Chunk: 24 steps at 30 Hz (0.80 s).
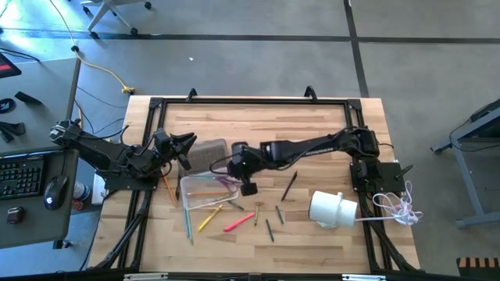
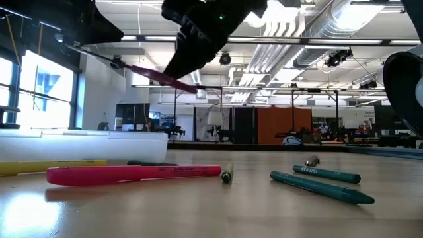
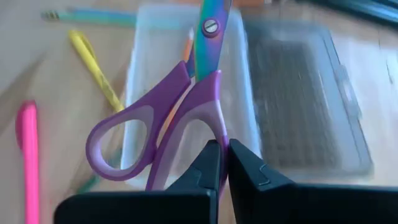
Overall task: Pick & place school supplies into a supply box
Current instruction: Put the purple scissors into the gray supply box
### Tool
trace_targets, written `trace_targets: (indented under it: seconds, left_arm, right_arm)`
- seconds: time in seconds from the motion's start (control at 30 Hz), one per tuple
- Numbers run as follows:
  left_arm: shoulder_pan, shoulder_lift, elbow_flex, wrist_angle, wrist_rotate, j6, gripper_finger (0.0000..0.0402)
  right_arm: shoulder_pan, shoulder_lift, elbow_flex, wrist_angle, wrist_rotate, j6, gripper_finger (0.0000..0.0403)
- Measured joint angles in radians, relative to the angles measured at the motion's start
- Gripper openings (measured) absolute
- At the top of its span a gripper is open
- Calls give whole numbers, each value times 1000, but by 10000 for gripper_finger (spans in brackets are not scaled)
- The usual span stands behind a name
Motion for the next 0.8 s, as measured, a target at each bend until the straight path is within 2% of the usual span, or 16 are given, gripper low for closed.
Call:
trace_targets:
  seconds: [0.13,0.2,0.33,0.53,0.8]
  left_arm:
    - [0,0,0,0,-2,0,111]
    - [0,0,0,1,-2,0,111]
    - [0,0,0,9,-4,0,111]
    - [0,0,0,15,-4,0,111]
    - [0,0,0,11,-4,0,111]
  right_arm:
    - [10,17,-79,137,-27,5,1]
    - [10,25,-94,141,-32,32,1]
    - [-5,55,-91,152,-30,43,1]
    - [-17,83,-88,259,-33,34,6]
    - [-27,85,-90,228,-22,34,38]
